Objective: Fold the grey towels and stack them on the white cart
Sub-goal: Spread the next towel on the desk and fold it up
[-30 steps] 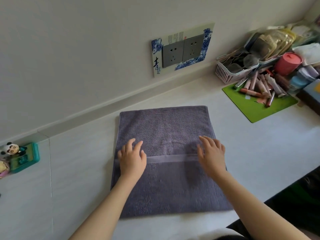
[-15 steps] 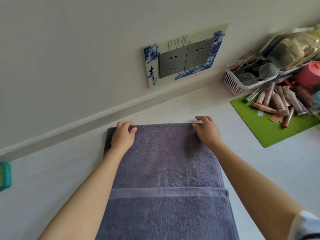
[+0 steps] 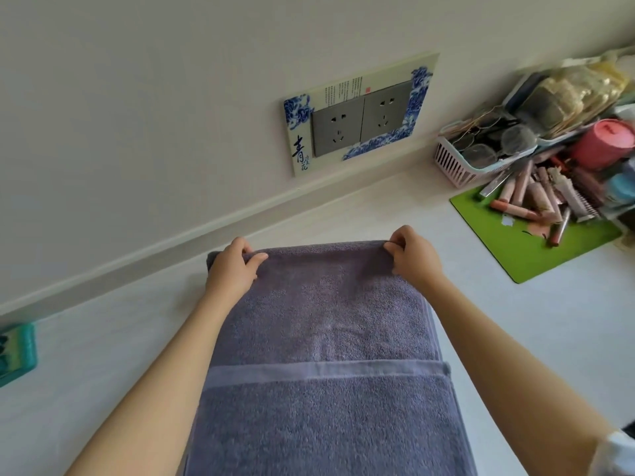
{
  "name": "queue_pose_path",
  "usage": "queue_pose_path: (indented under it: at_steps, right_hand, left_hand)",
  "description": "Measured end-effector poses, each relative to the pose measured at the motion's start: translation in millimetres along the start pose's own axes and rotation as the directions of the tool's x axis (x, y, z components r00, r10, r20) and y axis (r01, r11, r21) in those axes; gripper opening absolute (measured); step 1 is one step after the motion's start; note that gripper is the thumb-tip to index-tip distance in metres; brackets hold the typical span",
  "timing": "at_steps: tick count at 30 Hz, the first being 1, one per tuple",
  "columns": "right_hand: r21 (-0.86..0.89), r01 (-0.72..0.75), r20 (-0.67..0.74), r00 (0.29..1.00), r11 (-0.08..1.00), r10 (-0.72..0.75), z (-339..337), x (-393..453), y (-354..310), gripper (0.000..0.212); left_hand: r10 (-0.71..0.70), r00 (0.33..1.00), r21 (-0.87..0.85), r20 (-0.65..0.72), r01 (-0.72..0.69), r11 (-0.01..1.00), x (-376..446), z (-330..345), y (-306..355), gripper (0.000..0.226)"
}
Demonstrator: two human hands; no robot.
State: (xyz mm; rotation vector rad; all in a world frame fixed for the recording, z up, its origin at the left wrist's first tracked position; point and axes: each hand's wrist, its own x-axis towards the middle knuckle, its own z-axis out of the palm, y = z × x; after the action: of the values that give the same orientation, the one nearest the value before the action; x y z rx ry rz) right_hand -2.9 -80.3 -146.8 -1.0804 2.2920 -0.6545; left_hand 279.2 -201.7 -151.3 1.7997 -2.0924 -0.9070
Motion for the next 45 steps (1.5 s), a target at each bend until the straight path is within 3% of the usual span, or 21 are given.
queue_pose_path:
  at_steps: [7, 15, 23, 27, 34, 38, 45]
  right_hand:
    - [0.173, 0.131, -0.106, 0.988, 0.976, -0.114, -30.1, -89.8, -2.6, 0.007]
    - [0.16, 0.192, -0.18, 0.97, 0.968, -0.162, -23.8, -199.5, 27.5, 0.014]
    - [0.105, 0.223, -0.26, 0.947, 0.969, -0.19, 12.2, -295.5, 65.8, 0.013]
    - [0.061, 0.223, -0.265, 0.943, 0.973, -0.2, 29.6, -315.7, 85.4, 0.022]
    - [0.119, 0.148, -0.233, 0.965, 0.982, -0.117, 48.3, -332.5, 98.6, 0.018]
    - [0.147, 0.137, -0.219, 0.97, 0.98, -0.103, 48.0, -334.1, 102.8, 0.017]
    - [0.073, 0.202, -0.181, 0.966, 0.977, -0.186, 49.9, -344.3, 117.4, 0.02]
  left_hand:
    - [0.096, 0.991, -0.228, -0.094, -0.116, 0.967, -81.2, -31.9, -3.7, 0.009]
    - [0.184, 0.979, -0.253, -0.091, -0.202, 0.946, -190.1, -35.6, -40.6, 0.018]
    - [0.313, 0.919, -0.198, -0.241, -0.362, 0.911, -278.0, -10.4, -92.4, 0.012]
    - [0.324, 0.913, -0.206, -0.247, -0.376, 0.903, -297.5, 3.6, -110.8, 0.006]
    - [0.254, 0.951, -0.238, -0.178, -0.292, 0.926, -313.8, 22.4, -129.9, 0.005]
    - [0.246, 0.96, -0.292, -0.135, -0.276, 0.916, -316.0, 18.2, -133.6, 0.035]
    - [0.347, 0.93, -0.299, -0.122, -0.367, 0.881, -329.7, 23.8, -150.4, 0.019]
